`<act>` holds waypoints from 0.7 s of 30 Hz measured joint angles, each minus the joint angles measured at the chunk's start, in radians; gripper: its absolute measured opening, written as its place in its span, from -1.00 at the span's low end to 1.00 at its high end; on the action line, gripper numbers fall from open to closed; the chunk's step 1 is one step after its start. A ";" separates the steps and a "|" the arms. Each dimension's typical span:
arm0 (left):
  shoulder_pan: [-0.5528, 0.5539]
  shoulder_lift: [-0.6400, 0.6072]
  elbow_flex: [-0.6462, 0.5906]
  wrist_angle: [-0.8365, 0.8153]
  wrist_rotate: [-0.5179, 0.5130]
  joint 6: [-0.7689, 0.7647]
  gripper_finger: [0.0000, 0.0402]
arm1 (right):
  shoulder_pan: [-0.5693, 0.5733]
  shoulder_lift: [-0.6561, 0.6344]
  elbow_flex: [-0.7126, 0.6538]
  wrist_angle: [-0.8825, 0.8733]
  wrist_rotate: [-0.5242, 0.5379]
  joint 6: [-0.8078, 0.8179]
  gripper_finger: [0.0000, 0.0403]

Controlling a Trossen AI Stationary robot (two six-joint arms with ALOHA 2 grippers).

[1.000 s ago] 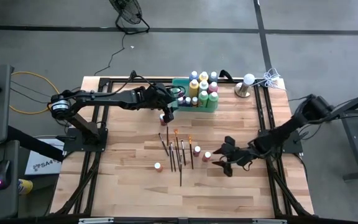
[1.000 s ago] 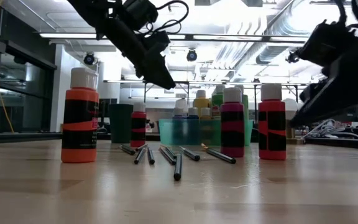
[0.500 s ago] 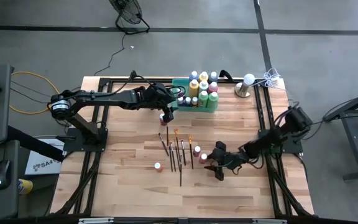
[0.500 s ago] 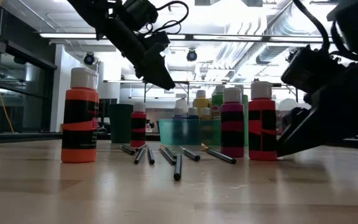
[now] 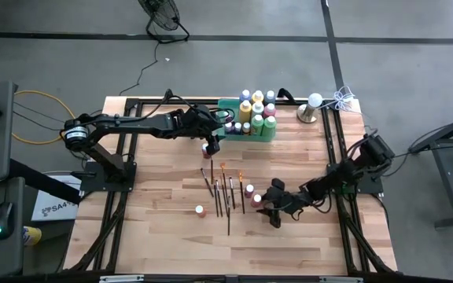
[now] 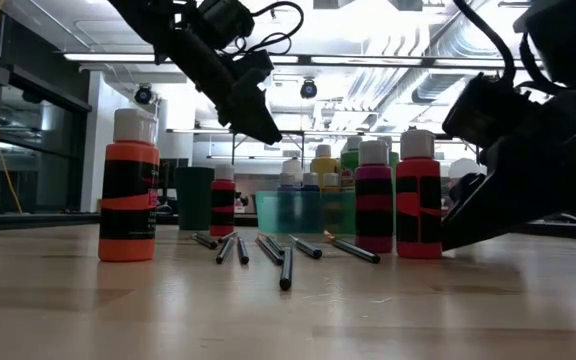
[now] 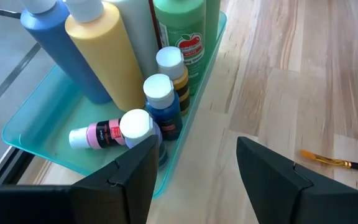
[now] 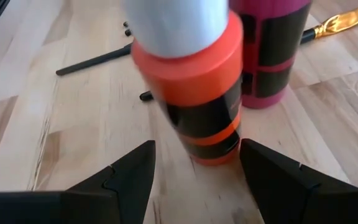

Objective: Pick & Place Paint Supplies
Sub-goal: Put the small dark orange paint bottle into the green bin

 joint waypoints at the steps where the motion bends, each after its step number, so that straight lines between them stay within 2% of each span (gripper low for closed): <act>1: 0.000 0.000 0.000 0.002 0.000 0.000 0.04 | -0.005 0.001 -0.001 0.015 -0.002 0.000 0.15; 14: 0.000 0.000 0.000 0.005 0.000 0.000 0.04 | -0.041 0.003 0.004 0.028 0.001 -0.004 0.15; 21: 0.000 0.000 0.000 0.005 0.000 0.000 0.04 | -0.041 0.002 0.028 0.024 -0.024 -0.063 0.15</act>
